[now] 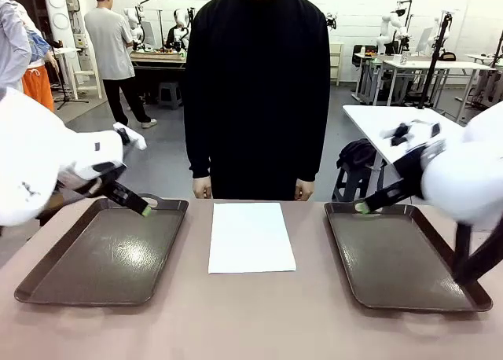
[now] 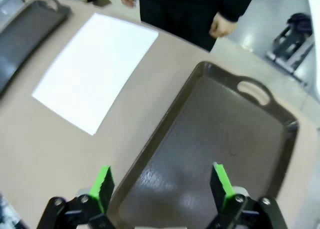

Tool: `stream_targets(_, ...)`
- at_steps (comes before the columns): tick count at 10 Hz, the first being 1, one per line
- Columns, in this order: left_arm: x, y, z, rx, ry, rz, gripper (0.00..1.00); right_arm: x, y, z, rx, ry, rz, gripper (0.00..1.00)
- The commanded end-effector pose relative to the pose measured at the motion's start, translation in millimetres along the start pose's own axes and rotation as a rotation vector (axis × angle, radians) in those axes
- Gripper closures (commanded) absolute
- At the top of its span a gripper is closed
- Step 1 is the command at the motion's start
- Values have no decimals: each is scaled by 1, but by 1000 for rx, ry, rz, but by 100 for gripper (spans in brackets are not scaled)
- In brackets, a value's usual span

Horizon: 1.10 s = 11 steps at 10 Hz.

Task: Sort the A4 documents.
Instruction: Receive the A4 Paper.

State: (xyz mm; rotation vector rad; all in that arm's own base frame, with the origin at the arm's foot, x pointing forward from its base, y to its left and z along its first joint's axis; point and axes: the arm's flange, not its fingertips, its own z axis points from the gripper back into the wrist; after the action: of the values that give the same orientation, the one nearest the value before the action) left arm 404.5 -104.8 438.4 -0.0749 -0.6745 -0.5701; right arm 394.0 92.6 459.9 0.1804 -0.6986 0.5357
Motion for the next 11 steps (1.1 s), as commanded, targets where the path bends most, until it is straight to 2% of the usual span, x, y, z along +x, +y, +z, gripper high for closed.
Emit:
stream_targets(1, -48, 12, 42, -97, -62, -32, 0, -61, -20, 48, 137, -39, 10, 0)
stream_targets(3, -52, 30, 82, -89, -105, 7, 0, -73, -45, 71, 224, -106, -20, 0)
stream_targets(5, -58, 40, 114, -45, -150, 13, 0, -84, -60, 88, 251, -124, -34, 0)
stream_targets(8, -71, 55, 135, -90, -138, -7, 0, -93, -55, 110, 244, -197, -19, 0)
stream_targets(11, -79, 56, 142, -113, -103, 7, 0, -89, -50, 114, 207, -204, 13, 0)
